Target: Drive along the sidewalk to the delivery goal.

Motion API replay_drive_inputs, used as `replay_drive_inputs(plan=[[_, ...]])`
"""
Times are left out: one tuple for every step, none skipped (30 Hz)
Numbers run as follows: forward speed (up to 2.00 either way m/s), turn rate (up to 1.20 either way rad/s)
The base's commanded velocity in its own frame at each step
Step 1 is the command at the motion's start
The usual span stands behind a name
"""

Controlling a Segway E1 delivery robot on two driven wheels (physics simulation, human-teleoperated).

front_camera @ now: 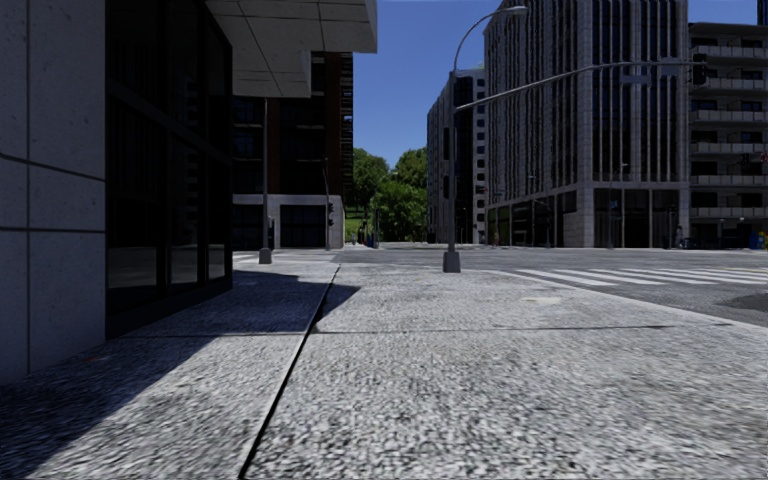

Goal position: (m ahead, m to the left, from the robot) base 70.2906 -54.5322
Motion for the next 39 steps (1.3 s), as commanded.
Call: replay_drive_inputs(plan=[[2.0,0.0],[2.0,0.0],[2.0,0.0],[2.0,0.0],[2.0,0.0],[2.0,0.0],[2.0,0.0],[2.0,0.0],[2.0,0.0],[2.0,0.0],[2.0,0.0],[2.0,0.0],[2.0,0.0],[2.0,0.0],[2.0,0.0],[2.0,0.0],[2.0,0.0],[2.0,0.0],[2.0,0.0],[2.0,0.0],[2.0,0.0],[2.0,0.0],[2.0,0.0],[2.0,0.0],[2.0,0.0],[2.0,0.0],[2.0,0.0],[2.0,0.0],[2.0,0.0],[2.0,0.0],[2.0,0.0],[2.0,0.0],[2.0,0.0],[2.0,0.0],[2.0,0.0],[2.0,0.0],[2.0,0.0],[2.0,0.0],[2.0,0.0]])
